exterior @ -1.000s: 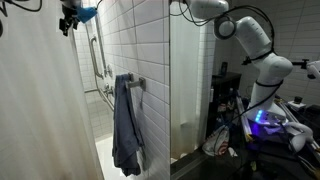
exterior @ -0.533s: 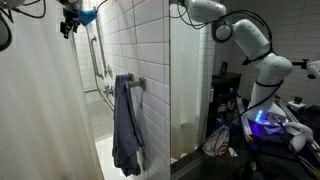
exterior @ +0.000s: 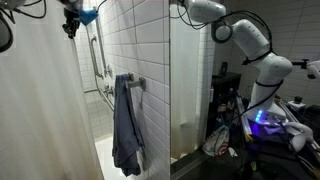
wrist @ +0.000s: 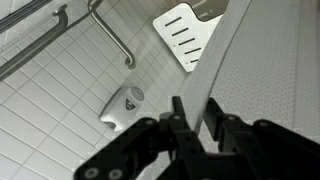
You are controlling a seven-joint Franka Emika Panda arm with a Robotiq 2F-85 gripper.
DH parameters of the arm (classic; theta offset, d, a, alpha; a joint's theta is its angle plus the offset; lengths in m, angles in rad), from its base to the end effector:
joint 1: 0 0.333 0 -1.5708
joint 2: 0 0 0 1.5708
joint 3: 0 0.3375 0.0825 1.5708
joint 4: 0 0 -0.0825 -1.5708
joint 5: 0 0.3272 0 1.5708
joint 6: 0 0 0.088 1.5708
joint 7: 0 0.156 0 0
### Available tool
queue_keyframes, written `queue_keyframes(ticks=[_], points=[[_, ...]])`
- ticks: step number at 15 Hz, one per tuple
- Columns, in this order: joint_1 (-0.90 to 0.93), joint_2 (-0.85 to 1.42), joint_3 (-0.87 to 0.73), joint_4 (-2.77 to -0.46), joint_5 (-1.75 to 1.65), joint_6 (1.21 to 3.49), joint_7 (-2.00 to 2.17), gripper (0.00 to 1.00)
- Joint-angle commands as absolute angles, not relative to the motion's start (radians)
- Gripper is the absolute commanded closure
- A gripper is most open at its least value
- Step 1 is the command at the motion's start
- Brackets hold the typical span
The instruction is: Open the shower curtain
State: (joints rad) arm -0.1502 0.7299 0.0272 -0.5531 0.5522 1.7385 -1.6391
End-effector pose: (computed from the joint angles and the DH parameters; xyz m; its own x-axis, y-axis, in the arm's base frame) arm 0.7213 -0.0259 0.6213 -0.0989 0.8668 0.4888 0.8804 -0.1528 0.4490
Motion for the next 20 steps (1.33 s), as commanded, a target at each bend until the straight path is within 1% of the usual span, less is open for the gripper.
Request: queue_keyframes(ticks=[1,6,15,16,19,20], points=[[-0.145,0.741,0.016,-0.518,0.529,1.709,-1.618,0.99],[-0.133,0.735,0.006,-0.527,0.51,1.662,-1.618,0.99],[-0.068,0.707,0.009,-0.503,0.423,1.43,-1.675,0.99],[-0.084,0.773,0.079,-0.38,0.366,1.373,-1.648,0.99],[-0.06,0.787,0.114,-0.334,0.306,1.304,-1.664,0.99],[-0.046,0.729,0.082,-0.432,0.322,1.33,-1.693,0.99]])
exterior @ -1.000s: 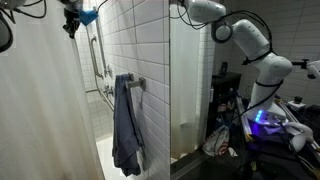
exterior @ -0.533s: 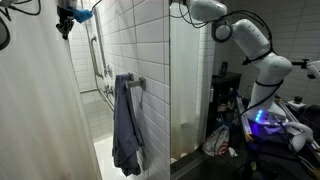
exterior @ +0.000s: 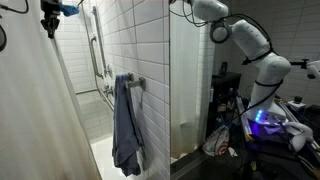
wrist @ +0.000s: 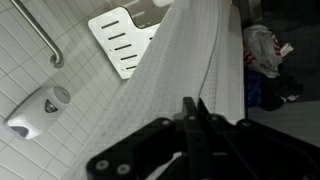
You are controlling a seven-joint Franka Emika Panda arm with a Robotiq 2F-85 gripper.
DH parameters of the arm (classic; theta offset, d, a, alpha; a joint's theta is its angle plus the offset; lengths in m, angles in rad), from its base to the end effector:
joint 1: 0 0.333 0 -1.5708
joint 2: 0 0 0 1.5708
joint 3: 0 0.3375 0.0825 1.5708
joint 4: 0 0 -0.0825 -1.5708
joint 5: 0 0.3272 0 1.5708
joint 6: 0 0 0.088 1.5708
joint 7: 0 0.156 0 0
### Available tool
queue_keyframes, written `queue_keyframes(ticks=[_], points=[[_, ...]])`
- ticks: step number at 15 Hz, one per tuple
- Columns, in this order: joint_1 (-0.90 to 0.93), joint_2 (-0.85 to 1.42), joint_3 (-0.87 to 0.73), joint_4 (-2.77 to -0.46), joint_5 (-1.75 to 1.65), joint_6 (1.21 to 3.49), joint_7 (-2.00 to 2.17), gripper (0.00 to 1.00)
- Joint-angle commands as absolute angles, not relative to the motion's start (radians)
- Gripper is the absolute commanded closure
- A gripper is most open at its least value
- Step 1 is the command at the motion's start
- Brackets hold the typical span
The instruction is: Open the shower curtain
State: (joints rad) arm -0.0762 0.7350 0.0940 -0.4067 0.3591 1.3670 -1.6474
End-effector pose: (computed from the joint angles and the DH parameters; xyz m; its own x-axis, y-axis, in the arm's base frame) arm 0.6665 0.0376 0.6214 -0.2148 0.9087 0.3580 0.9555 0.1198 0.2695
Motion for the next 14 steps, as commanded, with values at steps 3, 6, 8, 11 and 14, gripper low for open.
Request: queue_keyframes(ticks=[3,6,8,11,14], points=[[-0.028,0.735,0.085,-0.429,0.313,1.32,-1.724,0.99],[-0.018,0.73,0.081,-0.435,0.308,1.3,-1.753,0.99],[-0.003,0.724,0.081,-0.457,0.304,1.25,-1.755,0.99],[0.02,0.727,0.075,-0.451,0.291,1.213,-1.77,0.99],[0.016,0.723,0.093,-0.405,0.326,1.241,-1.746,0.99]])
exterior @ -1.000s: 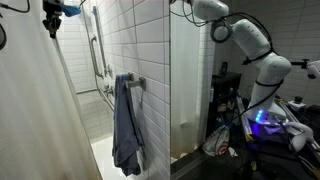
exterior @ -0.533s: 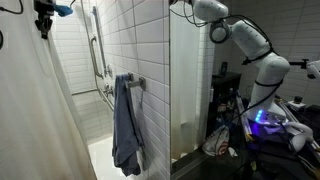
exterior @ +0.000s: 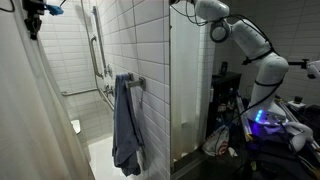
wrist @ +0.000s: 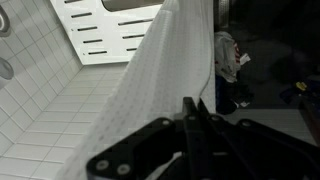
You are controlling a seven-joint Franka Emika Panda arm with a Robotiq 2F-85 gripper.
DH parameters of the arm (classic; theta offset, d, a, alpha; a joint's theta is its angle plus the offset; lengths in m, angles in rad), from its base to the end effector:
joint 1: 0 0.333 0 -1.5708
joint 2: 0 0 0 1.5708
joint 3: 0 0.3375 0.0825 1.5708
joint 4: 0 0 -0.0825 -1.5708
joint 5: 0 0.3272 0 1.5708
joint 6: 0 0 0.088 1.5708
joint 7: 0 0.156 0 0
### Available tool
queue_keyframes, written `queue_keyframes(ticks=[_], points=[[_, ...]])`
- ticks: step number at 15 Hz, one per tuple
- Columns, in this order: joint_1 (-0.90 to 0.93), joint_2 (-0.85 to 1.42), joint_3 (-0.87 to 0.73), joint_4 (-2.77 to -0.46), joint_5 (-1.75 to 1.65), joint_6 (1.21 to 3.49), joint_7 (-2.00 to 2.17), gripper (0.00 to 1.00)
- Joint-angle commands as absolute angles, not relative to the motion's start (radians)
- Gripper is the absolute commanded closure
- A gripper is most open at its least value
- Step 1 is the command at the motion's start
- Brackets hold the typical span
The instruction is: Open the shower curtain
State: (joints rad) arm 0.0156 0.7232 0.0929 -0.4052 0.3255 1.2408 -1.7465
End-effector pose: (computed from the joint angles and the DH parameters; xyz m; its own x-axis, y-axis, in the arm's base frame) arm 0.6403 0.0941 0.6136 -0.3831 0.8675 0.3173 0.9216 0.3360 0.1942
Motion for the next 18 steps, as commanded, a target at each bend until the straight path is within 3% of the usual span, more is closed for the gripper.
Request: queue_keyframes(ticks=[1,18], points=[[0.014,0.722,0.094,-0.401,0.33,1.248,-1.745,0.98],[0.005,0.717,0.109,-0.408,0.337,1.207,-1.808,0.99]])
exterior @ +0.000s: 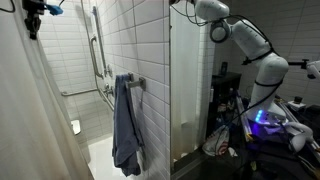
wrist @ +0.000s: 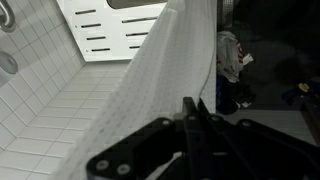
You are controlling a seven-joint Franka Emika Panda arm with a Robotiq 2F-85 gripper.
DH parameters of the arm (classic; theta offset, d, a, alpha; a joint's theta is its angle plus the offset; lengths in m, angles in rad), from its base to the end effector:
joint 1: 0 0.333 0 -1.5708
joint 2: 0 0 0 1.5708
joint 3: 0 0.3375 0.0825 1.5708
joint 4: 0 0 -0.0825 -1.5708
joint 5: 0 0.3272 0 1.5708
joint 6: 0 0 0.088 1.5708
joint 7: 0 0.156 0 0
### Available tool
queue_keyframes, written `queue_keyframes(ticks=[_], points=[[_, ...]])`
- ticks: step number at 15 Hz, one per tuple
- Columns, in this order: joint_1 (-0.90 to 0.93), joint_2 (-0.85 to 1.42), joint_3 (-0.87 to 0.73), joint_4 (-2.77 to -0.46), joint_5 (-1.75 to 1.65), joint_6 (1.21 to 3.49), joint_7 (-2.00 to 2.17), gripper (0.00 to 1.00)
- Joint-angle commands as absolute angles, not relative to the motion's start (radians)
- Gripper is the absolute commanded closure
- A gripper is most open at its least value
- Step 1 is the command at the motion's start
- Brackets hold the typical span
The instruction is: Open the shower curtain
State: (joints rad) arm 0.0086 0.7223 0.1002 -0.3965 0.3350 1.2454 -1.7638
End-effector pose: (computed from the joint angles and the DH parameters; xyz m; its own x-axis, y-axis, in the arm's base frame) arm 0.6398 0.0930 0.6188 -0.4036 0.8566 0.3215 0.9120 0.3482 0.2170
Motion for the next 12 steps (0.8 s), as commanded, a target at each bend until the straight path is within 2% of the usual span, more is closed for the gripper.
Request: queue_keyframes(ticks=[1,2,4,5,6,9,10,11,12], points=[[0.003,0.715,0.114,-0.408,0.342,1.198,-1.824,0.99],[0.064,0.75,0.107,-0.446,0.316,1.297,-1.816,0.99],[0.077,0.764,0.122,-0.448,0.323,1.346,-1.844,0.99],[0.088,0.845,0.161,-0.319,0.289,1.333,-1.821,0.99],[0.103,0.781,0.14,-0.446,0.317,1.42,-1.842,0.99],[0.141,0.798,0.16,-0.459,0.321,1.503,-1.852,0.99],[0.154,0.874,0.193,-0.331,0.288,1.462,-1.831,0.99],[0.161,0.802,0.173,-0.467,0.314,1.519,-1.852,0.99],[0.166,0.805,0.183,-0.468,0.319,1.523,-1.848,0.99]])
